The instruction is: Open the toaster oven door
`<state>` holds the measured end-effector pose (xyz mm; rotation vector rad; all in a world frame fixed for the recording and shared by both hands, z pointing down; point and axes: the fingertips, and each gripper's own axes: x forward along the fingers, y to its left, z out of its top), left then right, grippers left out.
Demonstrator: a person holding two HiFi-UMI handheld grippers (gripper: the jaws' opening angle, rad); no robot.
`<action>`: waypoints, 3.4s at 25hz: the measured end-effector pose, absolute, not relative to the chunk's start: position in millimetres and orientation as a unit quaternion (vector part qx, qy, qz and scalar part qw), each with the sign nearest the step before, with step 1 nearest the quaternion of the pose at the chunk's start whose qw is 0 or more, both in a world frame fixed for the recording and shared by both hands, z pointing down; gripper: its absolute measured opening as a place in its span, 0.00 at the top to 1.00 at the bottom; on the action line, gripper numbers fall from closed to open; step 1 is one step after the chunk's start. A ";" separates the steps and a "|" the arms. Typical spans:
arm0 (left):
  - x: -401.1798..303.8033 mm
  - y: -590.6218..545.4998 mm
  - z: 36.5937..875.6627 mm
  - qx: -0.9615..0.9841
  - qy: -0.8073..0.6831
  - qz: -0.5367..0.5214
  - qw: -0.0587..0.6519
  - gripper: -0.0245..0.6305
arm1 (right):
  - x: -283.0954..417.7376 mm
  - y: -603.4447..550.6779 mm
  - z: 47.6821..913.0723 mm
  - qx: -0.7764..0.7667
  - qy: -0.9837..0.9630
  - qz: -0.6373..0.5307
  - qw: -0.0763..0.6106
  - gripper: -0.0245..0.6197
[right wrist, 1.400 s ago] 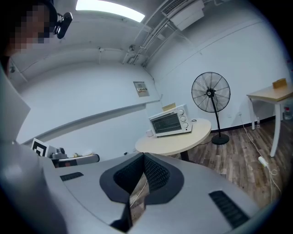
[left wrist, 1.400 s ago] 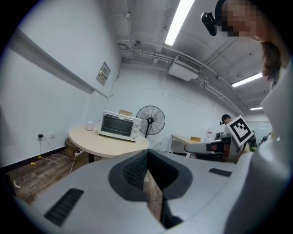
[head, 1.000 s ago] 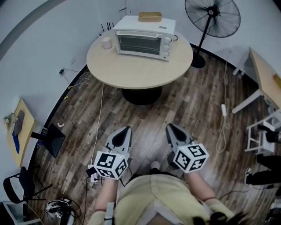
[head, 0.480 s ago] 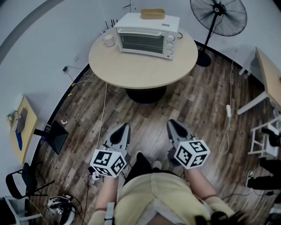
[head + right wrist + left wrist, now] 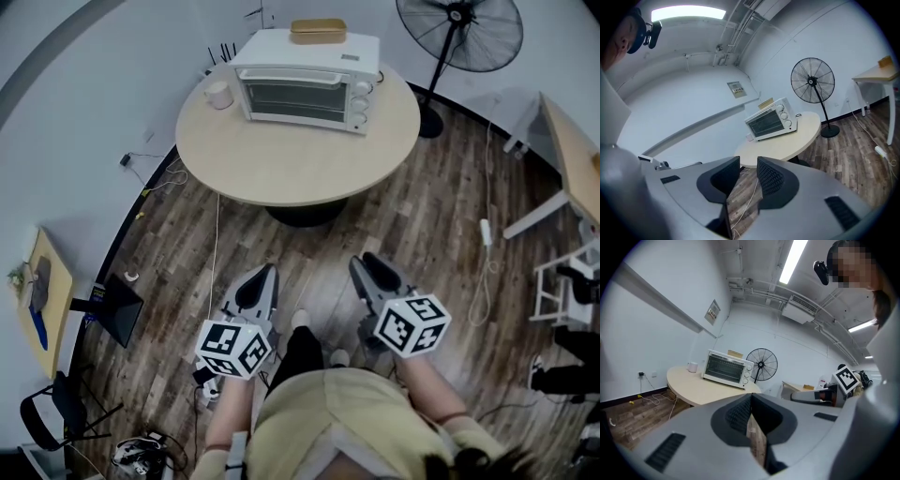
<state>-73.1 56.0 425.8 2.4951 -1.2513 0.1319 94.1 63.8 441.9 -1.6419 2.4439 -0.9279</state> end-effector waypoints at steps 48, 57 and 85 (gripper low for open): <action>-74.0 -199.1 404.0 0.860 -0.487 0.034 0.147 0.96 | 139.7 -258.7 388.3 -0.535 0.718 -0.404 0.186 0.75; -64.6 -216.0 401.2 0.837 -0.527 0.036 0.141 0.96 | 146.9 -307.6 381.2 -0.496 0.728 -0.427 0.203 0.75; -54.5 -232.5 407.7 0.784 -0.601 0.043 0.149 0.96 | 154.1 -380.4 383.1 -0.431 0.701 -0.514 0.242 0.75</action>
